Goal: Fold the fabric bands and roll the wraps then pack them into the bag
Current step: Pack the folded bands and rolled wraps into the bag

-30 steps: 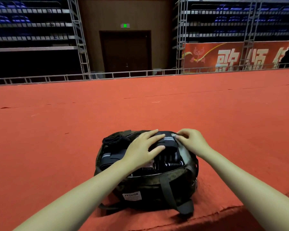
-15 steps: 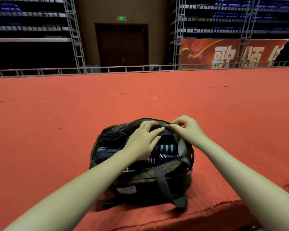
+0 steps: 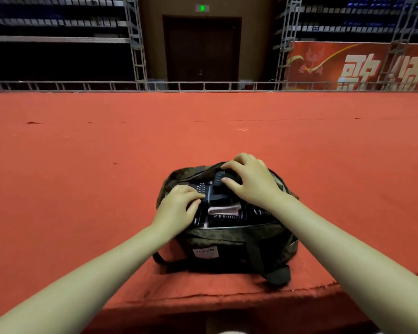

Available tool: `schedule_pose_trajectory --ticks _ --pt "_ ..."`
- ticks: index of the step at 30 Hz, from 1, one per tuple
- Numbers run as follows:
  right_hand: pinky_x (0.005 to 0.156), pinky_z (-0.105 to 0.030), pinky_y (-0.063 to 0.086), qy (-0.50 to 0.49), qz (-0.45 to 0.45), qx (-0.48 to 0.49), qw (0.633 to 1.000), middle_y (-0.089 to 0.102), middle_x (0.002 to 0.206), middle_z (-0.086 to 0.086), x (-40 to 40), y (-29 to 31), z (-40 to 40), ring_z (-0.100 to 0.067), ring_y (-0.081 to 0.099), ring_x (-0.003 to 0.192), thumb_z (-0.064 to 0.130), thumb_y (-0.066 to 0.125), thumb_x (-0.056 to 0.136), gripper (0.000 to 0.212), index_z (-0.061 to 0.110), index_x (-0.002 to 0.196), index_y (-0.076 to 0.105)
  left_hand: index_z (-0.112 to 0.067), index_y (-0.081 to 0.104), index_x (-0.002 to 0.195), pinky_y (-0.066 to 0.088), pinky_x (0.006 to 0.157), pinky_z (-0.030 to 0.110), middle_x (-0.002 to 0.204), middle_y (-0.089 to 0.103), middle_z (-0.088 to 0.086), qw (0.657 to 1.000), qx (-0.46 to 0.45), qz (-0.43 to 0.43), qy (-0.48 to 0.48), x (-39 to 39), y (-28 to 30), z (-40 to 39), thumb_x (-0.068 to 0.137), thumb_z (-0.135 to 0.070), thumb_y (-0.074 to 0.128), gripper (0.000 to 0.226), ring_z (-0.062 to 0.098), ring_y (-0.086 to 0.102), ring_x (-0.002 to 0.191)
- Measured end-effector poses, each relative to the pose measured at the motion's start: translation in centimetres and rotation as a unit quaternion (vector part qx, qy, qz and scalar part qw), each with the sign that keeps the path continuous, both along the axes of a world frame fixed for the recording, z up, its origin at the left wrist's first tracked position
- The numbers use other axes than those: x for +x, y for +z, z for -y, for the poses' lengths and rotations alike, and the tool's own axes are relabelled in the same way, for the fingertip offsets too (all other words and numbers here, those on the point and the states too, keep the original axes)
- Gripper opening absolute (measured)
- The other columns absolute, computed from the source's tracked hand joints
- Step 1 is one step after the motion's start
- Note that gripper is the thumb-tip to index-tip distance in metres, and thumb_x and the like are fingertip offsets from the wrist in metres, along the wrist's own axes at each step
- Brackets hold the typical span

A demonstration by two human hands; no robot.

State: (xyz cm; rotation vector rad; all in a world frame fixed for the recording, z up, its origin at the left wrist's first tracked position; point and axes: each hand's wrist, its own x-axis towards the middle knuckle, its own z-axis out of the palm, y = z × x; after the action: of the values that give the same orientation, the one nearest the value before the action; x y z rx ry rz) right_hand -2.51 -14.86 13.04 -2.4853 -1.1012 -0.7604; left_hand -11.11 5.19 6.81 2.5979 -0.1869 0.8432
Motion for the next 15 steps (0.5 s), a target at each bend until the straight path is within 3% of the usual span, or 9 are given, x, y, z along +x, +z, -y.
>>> schedule_pose_trajectory --ticks 2,4,7,10,13,15 --pt "0.091 -0.041 0.037 0.021 0.019 -0.003 1.000 0.056 0.111 -0.004 -0.5 -0.5 -0.8 -0.026 0.051 0.109 0.039 0.058 0.088 0.036 0.021 0.120 0.061 -0.019 0.071 0.107 0.037 0.101 0.025 0.112 0.067 -0.004 0.998 -0.041 -0.023 -0.031 -0.6 0.5 -0.1 0.091 -0.018 0.055 0.023 0.015 0.053 0.116" --pt "0.095 -0.040 0.038 0.051 0.024 -0.007 0.998 0.057 0.116 -0.004 -1.3 -0.8 -1.8 -0.024 0.050 0.113 0.037 0.056 0.090 0.037 0.020 0.122 0.060 -0.017 0.070 0.108 0.028 0.102 0.016 0.116 0.065 -0.002 0.995 -0.095 0.019 -0.028 -1.2 1.6 -0.6 0.090 -0.014 0.052 0.026 0.015 0.050 0.119" --pt "0.100 -0.036 0.036 0.094 -0.012 -0.016 0.995 0.054 0.128 -0.001 -2.7 -0.8 -4.1 -0.019 0.045 0.122 0.037 0.052 0.093 0.039 0.023 0.129 0.055 -0.019 0.060 0.121 0.028 0.100 0.021 0.118 0.054 0.000 0.973 -0.184 0.085 0.109 -2.2 1.5 -2.0 0.090 -0.018 0.055 0.031 0.016 0.043 0.116" --pt "0.104 -0.035 0.036 0.139 -0.066 -0.046 0.987 0.048 0.139 0.002 -3.8 -1.1 -6.2 -0.016 0.039 0.130 0.037 0.049 0.095 0.041 0.026 0.135 0.050 -0.016 0.052 0.128 0.038 0.093 0.029 0.115 0.054 0.005 0.942 -0.282 -0.037 0.176 -2.7 -0.1 -3.0 0.089 -0.030 0.060 0.043 0.019 0.050 0.107" --pt "0.103 -0.036 0.038 0.142 -0.068 -0.102 0.982 0.049 0.140 0.003 -3.8 -1.8 -7.0 -0.017 0.043 0.129 0.035 0.046 0.097 0.039 0.027 0.134 0.052 -0.007 0.066 0.098 0.039 0.075 0.032 0.098 0.068 0.011 0.932 -0.325 -0.057 0.152 -2.5 -0.9 -3.5 0.093 -0.020 0.053 0.019 0.023 0.059 0.092" --pt "0.102 -0.036 0.039 0.138 -0.062 -0.104 0.983 0.052 0.138 0.004 -3.4 -2.3 -6.7 -0.016 0.046 0.127 0.034 0.045 0.097 0.036 0.029 0.131 0.056 -0.007 0.059 0.067 0.037 0.065 0.037 0.068 0.063 0.008 0.929 -0.340 -0.024 0.144 -2.6 0.2 -3.9 0.094 -0.013 0.049 0.030 0.023 0.054 0.071"
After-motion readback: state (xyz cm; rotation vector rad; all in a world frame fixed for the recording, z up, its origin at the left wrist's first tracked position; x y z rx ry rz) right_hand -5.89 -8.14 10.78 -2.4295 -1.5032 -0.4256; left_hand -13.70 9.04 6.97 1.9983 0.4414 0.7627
